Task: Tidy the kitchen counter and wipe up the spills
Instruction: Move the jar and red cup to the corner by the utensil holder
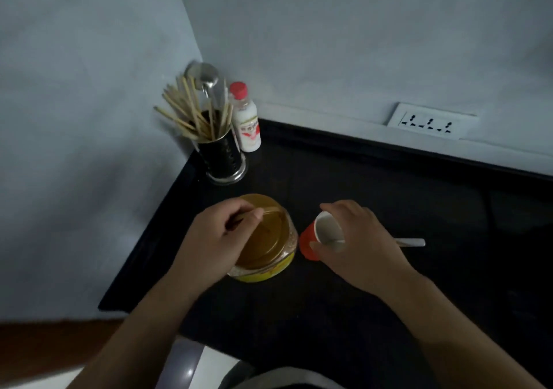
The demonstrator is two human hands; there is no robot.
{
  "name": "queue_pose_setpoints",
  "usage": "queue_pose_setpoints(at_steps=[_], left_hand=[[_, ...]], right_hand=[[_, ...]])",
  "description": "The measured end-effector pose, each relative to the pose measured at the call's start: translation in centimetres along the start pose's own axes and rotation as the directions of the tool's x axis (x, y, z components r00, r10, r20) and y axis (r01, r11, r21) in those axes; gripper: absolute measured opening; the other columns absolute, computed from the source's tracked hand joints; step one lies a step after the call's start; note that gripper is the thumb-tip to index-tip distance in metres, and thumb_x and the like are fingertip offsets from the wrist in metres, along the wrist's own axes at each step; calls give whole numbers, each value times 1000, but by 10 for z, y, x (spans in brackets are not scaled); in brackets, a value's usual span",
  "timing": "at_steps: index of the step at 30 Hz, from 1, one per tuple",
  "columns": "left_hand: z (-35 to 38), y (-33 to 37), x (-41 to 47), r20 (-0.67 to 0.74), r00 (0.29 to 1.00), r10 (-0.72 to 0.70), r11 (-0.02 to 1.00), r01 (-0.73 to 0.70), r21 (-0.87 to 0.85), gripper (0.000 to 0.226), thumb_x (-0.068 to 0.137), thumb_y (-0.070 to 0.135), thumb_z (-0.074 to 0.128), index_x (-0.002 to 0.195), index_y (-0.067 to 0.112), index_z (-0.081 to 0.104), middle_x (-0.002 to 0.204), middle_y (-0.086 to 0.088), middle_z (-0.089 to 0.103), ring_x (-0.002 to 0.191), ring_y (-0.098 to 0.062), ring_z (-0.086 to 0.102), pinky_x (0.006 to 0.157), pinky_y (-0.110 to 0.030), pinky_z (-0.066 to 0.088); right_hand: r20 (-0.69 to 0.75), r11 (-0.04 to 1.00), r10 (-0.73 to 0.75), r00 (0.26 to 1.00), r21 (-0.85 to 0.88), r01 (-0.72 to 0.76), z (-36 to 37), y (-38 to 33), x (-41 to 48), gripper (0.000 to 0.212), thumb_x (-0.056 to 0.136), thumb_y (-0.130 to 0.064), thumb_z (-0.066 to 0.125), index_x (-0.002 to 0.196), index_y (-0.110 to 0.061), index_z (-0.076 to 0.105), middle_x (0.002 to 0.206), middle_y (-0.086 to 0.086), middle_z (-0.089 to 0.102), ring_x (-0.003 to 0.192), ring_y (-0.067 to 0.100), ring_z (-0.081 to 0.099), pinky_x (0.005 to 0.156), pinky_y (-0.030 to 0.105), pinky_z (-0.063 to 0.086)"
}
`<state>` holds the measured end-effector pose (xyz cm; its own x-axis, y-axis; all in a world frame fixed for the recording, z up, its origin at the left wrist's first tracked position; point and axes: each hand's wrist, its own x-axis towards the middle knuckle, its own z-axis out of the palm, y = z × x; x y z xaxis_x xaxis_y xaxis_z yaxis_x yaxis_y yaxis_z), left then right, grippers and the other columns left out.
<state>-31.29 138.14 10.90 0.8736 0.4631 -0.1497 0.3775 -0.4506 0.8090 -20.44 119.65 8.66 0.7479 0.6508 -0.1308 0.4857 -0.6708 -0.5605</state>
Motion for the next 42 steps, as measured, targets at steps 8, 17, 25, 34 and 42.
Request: queue_pose_setpoints(at_steps=[8,17,25,34,42], left_hand=[[-40,-5,122,185,972,142,978,-166,123,19,88,38,54,90,26,68,87,11,67,86,-1,59,68,-16,40],[-50,10,214,250,922,294,936,-331,121,16,90,38,53,83,30,66,83,11,67,81,0,59,64,-17,38],[-32,25,254,271,901,339,923,-374,90,21,88,42,54,84,26,68,83,11,67,82,-1,59,61,-15,39],[-8,27,294,119,915,387,913,-397,87,33,80,49,62,75,17,65,68,10,61,70,-2,57,54,-11,36],[11,20,297,48,877,479,875,-481,55,27,82,41,64,70,17,63,64,4,63,72,-6,58,55,-12,39]], right_hand=[[-67,982,145,987,-116,-152,-2,-12,82,66,76,-47,66,133,-28,38,132,-8,44,118,15,43,84,30,40],[-56,945,231,971,-224,-238,-16,-1,161,67,77,-42,65,135,-23,37,133,-2,44,122,21,41,93,39,42],[-52,925,260,964,-272,-264,-24,18,197,65,76,-41,67,132,-23,40,131,-1,46,117,21,44,86,38,45],[-32,909,287,957,-306,-282,-26,32,212,61,76,-39,66,129,-20,43,128,1,47,115,23,45,86,40,47],[-19,904,298,954,-316,-289,-24,46,227,59,78,-38,66,128,-20,43,129,2,45,115,23,45,88,40,47]])
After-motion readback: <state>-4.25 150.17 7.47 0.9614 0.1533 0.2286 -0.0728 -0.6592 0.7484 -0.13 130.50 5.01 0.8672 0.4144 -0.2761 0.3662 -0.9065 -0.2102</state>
